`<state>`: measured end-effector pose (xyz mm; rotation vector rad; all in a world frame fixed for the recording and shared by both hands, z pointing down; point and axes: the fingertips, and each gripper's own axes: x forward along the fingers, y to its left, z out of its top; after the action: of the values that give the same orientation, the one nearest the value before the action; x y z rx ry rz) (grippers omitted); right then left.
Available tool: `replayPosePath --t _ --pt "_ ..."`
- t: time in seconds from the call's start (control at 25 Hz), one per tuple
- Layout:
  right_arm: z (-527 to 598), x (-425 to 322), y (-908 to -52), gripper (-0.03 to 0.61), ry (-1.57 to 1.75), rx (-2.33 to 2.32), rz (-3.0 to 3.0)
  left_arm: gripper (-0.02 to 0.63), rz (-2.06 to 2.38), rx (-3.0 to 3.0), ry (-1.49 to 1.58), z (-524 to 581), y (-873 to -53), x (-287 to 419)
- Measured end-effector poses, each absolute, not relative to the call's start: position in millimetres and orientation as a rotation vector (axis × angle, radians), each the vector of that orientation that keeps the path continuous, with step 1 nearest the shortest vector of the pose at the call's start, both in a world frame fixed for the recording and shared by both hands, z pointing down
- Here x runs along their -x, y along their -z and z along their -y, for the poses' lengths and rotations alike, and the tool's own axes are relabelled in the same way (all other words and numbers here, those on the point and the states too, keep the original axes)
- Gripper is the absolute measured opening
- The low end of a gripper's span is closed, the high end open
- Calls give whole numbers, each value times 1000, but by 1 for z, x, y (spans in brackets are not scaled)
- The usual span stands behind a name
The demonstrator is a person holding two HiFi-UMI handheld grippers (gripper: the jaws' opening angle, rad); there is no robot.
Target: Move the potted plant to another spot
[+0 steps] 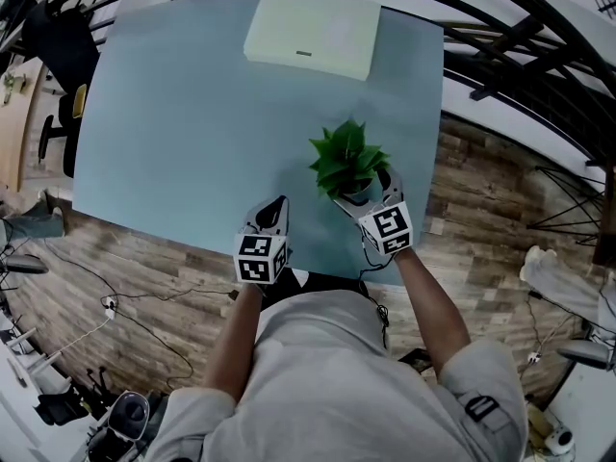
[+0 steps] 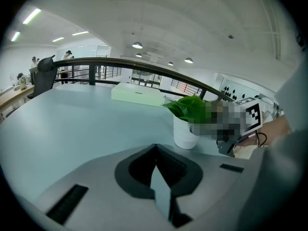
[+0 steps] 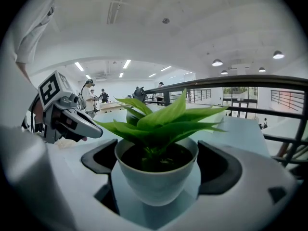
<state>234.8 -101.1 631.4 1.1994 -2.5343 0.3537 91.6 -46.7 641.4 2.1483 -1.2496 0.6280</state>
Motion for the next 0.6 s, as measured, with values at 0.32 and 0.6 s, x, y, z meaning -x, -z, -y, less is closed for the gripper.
replayPosePath --t 0.32,0.6 --pt "80 -247 -642 518 -335 -1188 2498 12 1226 -2151 -639 44 -645 -95" --pt "77 -242 -642 522 -316 -1198 2495 12 1224 -2162 -646 43 -644 -99"
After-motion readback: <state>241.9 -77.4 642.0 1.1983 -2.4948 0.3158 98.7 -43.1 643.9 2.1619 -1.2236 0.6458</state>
